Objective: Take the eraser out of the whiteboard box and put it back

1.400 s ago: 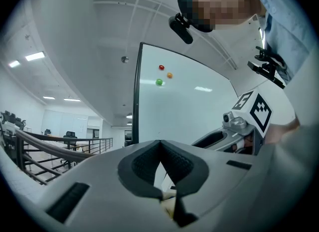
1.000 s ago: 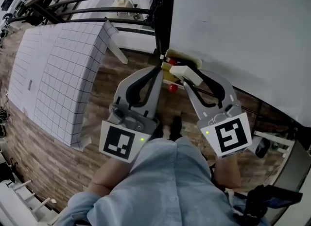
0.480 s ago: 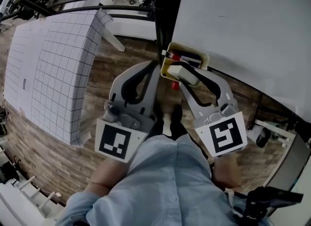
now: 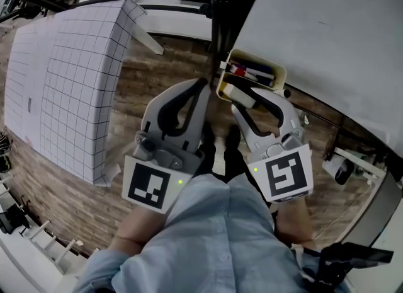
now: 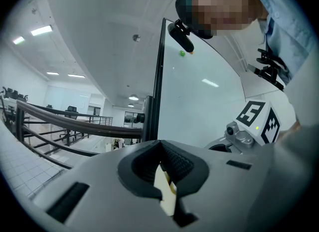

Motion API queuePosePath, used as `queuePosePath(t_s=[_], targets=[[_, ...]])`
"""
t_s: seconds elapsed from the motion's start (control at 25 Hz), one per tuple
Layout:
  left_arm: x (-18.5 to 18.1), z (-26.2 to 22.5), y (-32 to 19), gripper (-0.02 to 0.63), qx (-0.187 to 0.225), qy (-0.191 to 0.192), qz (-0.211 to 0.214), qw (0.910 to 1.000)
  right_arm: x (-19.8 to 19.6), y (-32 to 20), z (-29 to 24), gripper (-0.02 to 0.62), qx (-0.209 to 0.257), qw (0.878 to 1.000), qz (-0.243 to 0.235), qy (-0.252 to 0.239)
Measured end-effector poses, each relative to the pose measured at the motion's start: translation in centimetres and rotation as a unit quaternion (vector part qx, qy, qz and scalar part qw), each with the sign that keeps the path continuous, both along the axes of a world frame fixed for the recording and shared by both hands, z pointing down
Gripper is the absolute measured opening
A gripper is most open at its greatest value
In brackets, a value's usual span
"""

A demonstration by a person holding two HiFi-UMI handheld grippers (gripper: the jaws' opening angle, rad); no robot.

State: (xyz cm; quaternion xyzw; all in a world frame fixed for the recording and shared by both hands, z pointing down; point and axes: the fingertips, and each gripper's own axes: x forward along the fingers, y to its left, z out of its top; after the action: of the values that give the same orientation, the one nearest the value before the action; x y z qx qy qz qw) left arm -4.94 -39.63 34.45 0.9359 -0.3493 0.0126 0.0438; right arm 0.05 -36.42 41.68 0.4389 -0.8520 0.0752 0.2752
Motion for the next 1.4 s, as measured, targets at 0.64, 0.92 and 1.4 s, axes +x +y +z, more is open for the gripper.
queuePosePath(t_s=[0.64,0.92,1.4], targets=[[-1.5,-2.0,1.4,-0.002,0.016,0.0,-0.016,0.9997,-0.4,0.8,-1.3,0.15,0.009,1.0,-0.001,-0.015],[-0.4,-6.0,3.2,-0.002,0.053,0.015,-0.015,0.9984,1.5,1.5,-7.5,0.137,0.077,0.994,0.018,-0.072],[2.5,-12.0,5.6,-0.002,0.133,0.028,-0.006,0.9907,6.9,3.6,-18.4,0.002,0.226,0.962,0.069,-0.14]])
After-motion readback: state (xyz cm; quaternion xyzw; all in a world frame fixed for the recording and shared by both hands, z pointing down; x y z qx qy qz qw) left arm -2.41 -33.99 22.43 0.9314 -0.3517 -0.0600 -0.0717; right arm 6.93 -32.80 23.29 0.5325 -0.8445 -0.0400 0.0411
